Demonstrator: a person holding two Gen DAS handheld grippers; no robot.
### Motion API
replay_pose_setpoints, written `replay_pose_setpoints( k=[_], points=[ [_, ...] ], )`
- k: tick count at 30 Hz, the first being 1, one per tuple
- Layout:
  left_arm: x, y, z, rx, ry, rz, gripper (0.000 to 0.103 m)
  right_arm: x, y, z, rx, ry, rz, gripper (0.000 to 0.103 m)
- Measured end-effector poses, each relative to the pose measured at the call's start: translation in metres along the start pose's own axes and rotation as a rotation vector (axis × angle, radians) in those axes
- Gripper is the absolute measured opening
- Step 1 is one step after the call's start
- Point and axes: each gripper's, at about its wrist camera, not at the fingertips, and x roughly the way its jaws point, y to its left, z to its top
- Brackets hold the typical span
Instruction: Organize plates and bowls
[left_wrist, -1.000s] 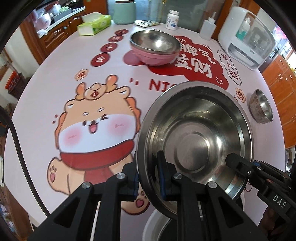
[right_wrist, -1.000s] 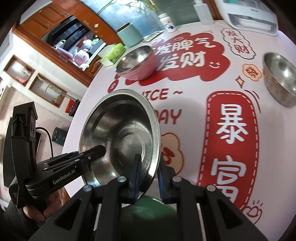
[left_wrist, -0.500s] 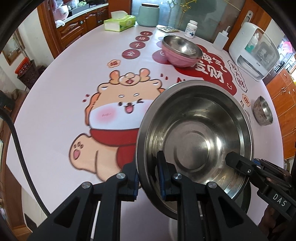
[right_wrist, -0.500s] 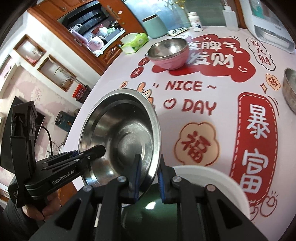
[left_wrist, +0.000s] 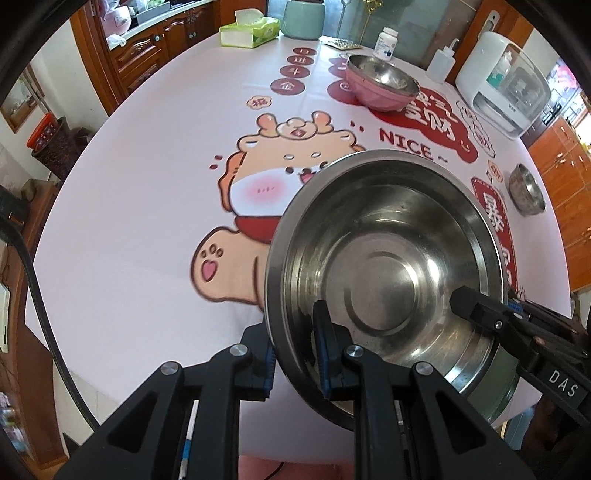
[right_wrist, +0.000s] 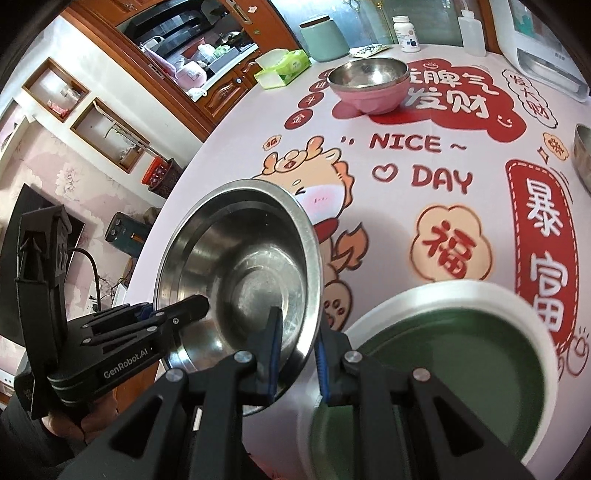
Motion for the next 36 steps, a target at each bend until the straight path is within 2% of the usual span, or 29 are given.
replay_pose_setpoints(
  k=[18, 27, 36],
  points=[
    [0.021, 0.036, -0.008, 0.173, 0.093, -0.038, 0.015, 0.030, 0.030, -0.037, 0.143, -0.002, -0.095, 0.018],
    [0.033, 0.036, -0.011, 0.279, 0.128, -0.049, 0.017, 0.037, 0.038, -0.055, 0.203, -0.029, -0.153, 0.019],
    [0.041, 0.038, -0.014, 0.336, 0.142, -0.056, 0.018, 0.040, 0.044, -0.063, 0.222, -0.066, -0.192, 0.019]
  ],
)
